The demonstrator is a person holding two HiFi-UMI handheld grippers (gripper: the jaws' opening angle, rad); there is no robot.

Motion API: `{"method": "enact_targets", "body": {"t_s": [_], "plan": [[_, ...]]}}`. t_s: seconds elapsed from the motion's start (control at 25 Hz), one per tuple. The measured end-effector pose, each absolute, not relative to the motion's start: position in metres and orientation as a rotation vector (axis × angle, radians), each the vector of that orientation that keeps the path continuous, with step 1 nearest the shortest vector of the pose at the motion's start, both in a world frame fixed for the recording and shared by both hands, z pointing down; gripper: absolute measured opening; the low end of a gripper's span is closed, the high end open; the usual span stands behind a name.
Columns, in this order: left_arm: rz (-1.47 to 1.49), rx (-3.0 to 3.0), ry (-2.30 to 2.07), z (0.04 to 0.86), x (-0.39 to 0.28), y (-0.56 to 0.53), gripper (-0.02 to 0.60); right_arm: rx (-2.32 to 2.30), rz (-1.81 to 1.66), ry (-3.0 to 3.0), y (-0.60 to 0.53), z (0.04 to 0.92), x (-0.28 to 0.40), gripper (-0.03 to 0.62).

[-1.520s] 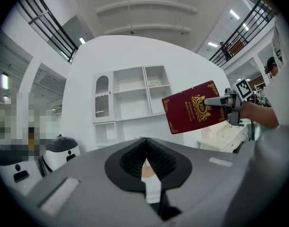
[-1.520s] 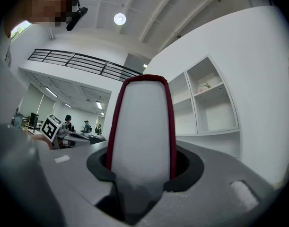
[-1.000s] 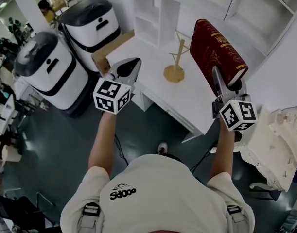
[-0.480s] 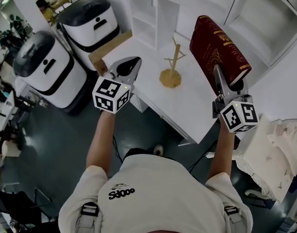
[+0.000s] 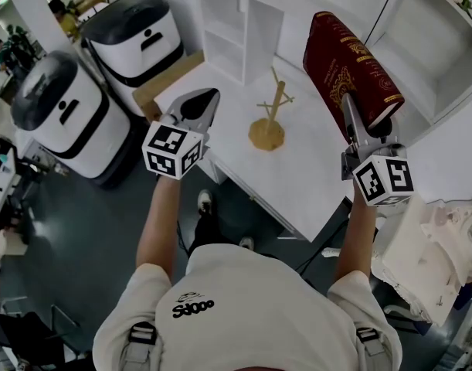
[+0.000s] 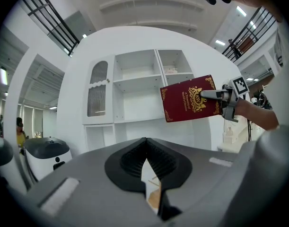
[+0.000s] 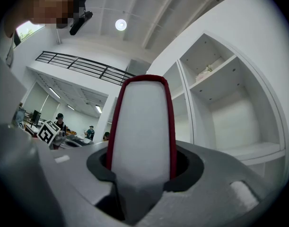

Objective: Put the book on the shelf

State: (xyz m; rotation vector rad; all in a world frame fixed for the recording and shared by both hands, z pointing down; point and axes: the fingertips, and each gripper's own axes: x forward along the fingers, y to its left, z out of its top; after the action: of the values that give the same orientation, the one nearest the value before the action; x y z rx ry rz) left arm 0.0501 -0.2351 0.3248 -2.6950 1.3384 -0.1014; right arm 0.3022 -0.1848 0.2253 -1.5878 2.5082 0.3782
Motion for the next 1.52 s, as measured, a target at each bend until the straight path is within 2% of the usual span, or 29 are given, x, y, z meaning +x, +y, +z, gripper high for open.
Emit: {"method": "enact_targets", "body": {"t_s": [0.52, 0.88, 1.16, 1.52], "plan": [[-0.026, -2.692, 1.222, 0.298, 0.017, -0.383, 0.018, -1.713, 0.619, 2.489, -0.317, 0.168, 0.25, 0.212], [-0.063, -2.702, 1.142, 0.299, -0.009, -0.466, 0.018, -2.036, 0.948, 2.416, -0.4, 0.137, 0.225, 0.212], [-0.16, -2.671, 1.071, 0.314, -0.017, -0.503, 0.017, -2.494, 1.441, 2.529, -0.479, 0.166, 0.207, 0.212], [-0.165, -2.767, 1.031, 0.341, -0.035, -0.539, 0.017, -2.623, 1.864, 2.73, -0.534, 0.217, 0.173, 0.221]]}}
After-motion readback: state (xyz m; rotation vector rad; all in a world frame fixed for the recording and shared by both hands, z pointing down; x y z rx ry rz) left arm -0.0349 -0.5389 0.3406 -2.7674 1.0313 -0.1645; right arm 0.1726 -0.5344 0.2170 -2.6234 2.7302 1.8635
